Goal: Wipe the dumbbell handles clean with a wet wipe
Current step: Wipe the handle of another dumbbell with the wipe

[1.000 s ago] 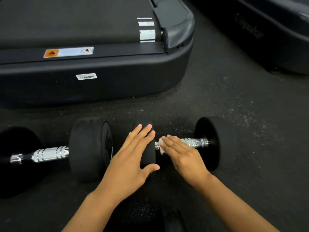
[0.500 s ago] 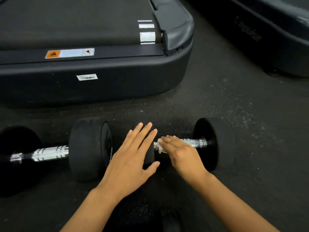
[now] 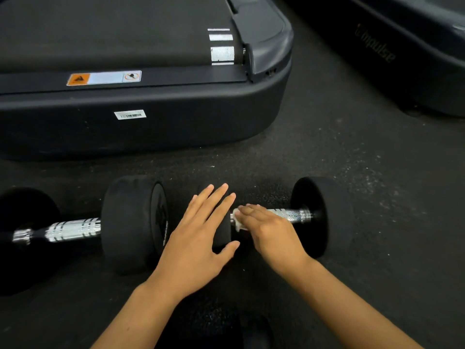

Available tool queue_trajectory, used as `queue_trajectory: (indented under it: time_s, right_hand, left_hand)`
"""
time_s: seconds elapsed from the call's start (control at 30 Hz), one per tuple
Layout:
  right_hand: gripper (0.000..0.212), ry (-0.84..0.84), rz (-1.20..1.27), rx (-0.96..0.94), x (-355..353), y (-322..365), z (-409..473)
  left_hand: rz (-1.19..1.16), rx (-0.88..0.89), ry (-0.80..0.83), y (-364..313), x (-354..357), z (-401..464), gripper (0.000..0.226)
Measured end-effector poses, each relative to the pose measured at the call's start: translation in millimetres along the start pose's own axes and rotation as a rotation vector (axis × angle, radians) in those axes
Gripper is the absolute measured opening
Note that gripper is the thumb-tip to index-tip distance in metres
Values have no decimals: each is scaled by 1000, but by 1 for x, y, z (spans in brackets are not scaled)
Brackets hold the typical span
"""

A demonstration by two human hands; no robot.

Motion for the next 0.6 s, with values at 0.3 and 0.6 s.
queue_trajectory:
  time_s: [0.3, 0.6]
  right_hand:
    - [10, 181, 170, 197, -7, -26, 18]
    - [20, 356, 283, 257, 1, -36, 43]
  left_hand:
    - [26, 0, 15, -2, -1, -2, 80]
    - [16, 1, 23, -3, -4, -1, 81]
Point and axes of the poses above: each hand's wrist, its own z-axis towards the middle knuckle, its own x-axis out of the palm, y = z × x, the point moved 5 cm from there along z, towards the middle knuckle, and after that the axes turned 13 degrees about -x, right-handed, at the moved point
